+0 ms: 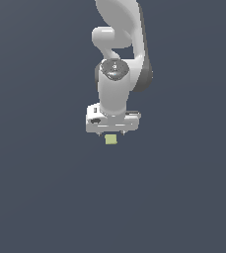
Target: Pick up the object and move it to a goal position.
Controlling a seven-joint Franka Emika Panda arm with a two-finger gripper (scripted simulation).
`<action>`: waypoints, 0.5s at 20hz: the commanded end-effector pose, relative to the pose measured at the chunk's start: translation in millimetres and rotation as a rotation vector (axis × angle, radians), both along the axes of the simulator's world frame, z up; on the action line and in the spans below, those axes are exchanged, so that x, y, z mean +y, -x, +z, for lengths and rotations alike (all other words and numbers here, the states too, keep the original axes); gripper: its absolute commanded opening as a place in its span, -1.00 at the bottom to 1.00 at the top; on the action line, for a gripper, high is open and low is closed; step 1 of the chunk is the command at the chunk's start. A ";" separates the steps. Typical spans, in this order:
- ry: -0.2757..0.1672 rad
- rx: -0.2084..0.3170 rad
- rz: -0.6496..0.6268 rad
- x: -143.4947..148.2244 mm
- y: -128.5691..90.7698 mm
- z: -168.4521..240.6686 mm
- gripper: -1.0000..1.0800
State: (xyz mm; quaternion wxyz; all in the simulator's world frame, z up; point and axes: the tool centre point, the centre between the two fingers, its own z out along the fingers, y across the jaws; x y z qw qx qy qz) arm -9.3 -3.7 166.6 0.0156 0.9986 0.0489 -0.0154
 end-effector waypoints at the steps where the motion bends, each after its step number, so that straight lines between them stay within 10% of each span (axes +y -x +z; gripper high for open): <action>1: 0.002 0.025 0.007 0.1 2.4 -8.9 1.00; 10: 0.017 0.208 0.057 -0.2 22.9 -71.3 1.00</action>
